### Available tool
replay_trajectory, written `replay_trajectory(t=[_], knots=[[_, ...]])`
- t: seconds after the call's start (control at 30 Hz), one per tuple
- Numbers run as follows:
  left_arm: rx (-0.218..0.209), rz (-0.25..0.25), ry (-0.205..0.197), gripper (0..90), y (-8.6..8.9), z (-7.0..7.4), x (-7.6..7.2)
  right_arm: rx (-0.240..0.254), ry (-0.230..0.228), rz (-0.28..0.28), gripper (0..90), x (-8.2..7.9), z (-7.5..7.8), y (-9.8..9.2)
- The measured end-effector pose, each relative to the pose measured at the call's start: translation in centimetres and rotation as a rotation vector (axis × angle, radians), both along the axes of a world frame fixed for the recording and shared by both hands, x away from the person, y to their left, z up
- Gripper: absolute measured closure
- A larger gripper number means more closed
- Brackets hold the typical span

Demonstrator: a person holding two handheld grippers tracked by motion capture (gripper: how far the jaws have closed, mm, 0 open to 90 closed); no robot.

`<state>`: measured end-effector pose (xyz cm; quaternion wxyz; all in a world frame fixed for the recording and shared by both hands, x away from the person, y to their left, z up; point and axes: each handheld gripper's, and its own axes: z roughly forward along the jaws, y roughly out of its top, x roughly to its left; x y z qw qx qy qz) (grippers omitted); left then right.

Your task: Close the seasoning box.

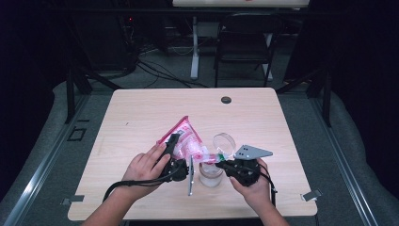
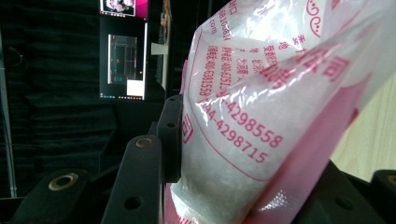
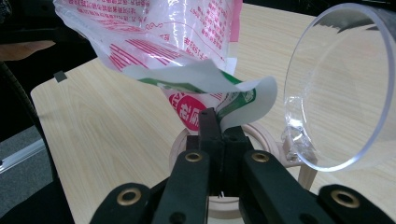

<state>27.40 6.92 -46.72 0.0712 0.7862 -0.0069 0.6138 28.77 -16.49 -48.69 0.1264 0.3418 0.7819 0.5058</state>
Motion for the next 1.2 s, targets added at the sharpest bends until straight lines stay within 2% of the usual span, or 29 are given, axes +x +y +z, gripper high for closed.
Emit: replay_trajectory(t=[0.27,1.2], knots=[[0.014,-0.004,-0.012,63.9,-0.09,0.11,0.03,0.004,0.001,-0.003,90.0,-0.03,0.03,-0.01],[0.028,0.000,-0.003,65.0,-0.34,0.32,0.26,0.000,0.003,-0.001,90.0,-0.10,-0.01,0.08]])
